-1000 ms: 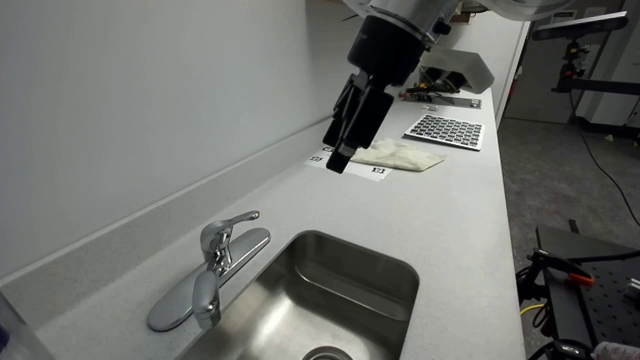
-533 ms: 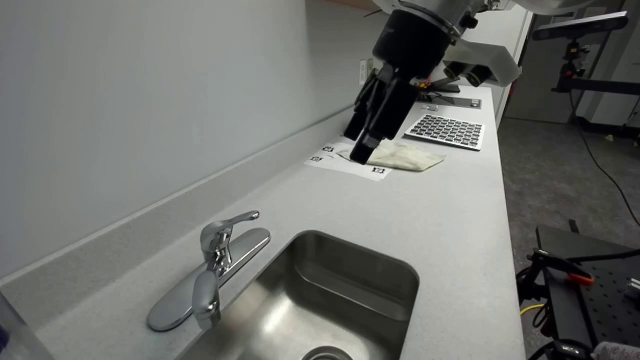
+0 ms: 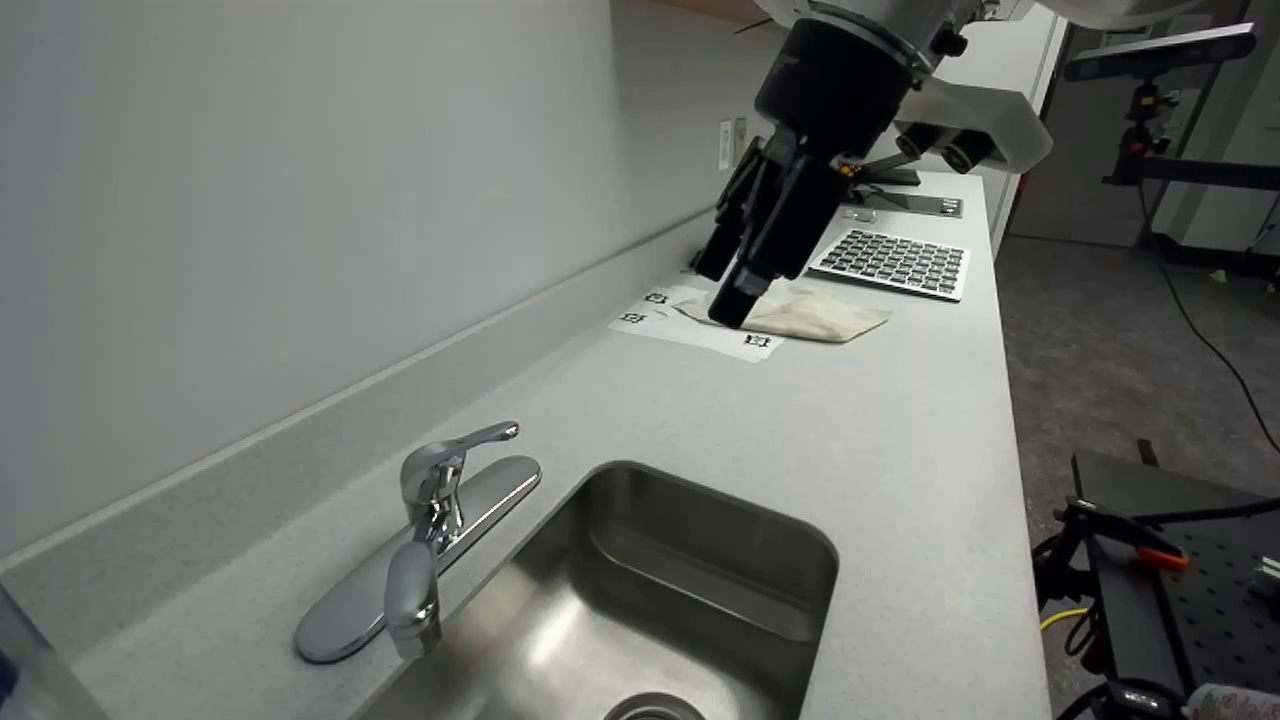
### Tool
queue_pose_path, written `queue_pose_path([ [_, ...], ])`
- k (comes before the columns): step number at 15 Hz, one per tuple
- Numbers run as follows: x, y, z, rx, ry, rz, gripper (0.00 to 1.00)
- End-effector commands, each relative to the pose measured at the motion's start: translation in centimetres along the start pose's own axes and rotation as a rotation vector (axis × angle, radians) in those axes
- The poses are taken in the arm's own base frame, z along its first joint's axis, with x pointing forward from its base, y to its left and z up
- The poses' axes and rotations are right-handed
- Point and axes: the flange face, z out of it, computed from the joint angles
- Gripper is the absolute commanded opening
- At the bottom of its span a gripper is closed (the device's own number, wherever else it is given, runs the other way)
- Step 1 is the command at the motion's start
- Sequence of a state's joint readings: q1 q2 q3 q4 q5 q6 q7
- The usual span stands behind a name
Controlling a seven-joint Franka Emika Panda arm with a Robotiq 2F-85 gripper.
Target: Turn the tap nozzle to the left and the tap handle to the right
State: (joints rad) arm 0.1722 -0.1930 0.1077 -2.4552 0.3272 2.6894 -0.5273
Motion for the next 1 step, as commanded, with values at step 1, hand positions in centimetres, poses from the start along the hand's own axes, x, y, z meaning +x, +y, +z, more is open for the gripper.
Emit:
queue_pose_path([
  [1,0.03,-0.04,-0.03,-0.001,-0.001,0.001,1.00],
])
